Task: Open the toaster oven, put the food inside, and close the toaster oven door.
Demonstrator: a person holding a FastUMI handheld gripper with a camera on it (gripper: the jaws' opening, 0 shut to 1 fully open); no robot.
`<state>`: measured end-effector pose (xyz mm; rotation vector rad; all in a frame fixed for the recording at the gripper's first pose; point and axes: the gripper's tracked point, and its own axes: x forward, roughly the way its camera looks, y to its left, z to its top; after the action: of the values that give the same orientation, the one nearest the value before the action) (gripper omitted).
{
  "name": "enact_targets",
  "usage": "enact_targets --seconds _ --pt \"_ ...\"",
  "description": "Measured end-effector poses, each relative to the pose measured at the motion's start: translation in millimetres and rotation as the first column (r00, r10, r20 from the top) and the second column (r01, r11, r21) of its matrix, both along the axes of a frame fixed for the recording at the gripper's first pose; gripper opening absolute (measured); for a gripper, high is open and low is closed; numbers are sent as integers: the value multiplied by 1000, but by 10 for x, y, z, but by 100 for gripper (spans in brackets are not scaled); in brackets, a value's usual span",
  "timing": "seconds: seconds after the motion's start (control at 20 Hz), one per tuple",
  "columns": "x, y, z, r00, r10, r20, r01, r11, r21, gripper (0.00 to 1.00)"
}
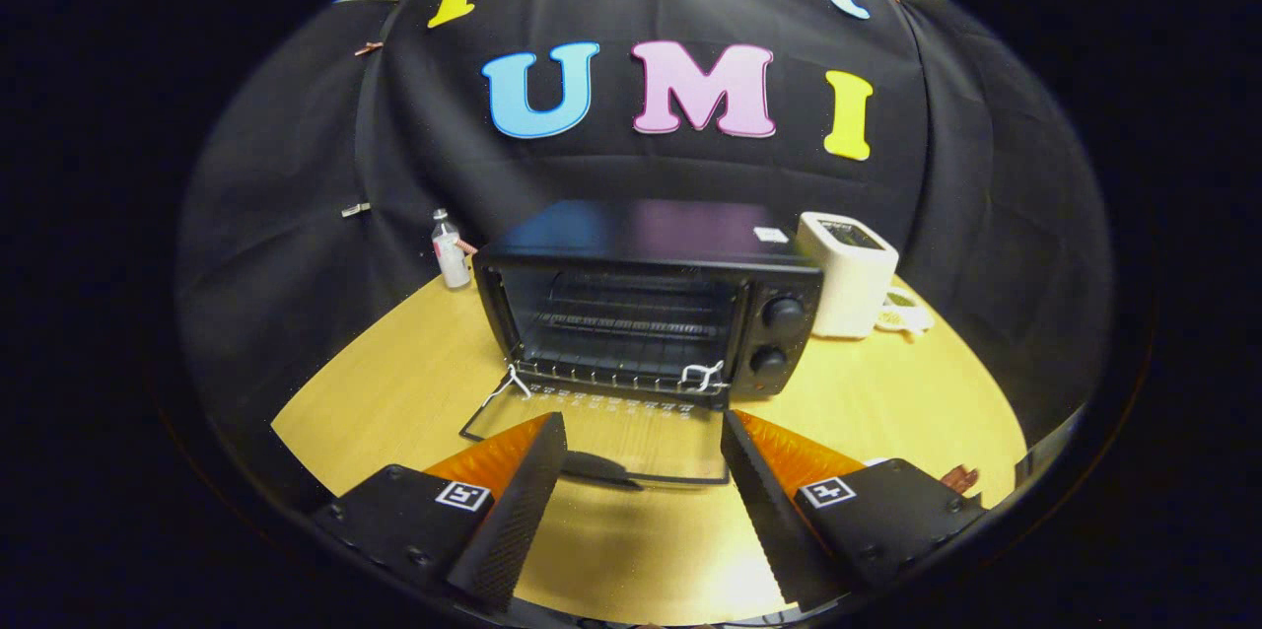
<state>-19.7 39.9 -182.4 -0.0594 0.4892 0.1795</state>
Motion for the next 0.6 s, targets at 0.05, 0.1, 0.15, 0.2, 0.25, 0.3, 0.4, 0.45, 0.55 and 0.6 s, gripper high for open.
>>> enact_targets --seconds 0.05,0.1,0.15,0.2,0.25,0.3,0.4,0.45,0.55,0.6 --pt "14 -104 94 1000 -7 16 7 1000 -13 97" --pt "22 -221 179 999 -21 29 21 999 -23 98" --pt "31 -334 262 999 -35 41 37 999 -29 98" --pt "36 -444 329 997 -53 49 54 998 -30 97" --pt "31 -562 393 996 -71 49 72 997 -24 97" --pt "29 -668 447 995 -86 44 86 996 -18 97" --pt "22 -985 544 991 -125 42 126 992 -25 98" --pt "19 -1222 576 986 -165 37 166 985 -42 97" --pt "-27 -1551 554 976 -216 5 216 976 -32 98" --pt "-44 -1706 529 971 -240 -12 240 971 -23 98"
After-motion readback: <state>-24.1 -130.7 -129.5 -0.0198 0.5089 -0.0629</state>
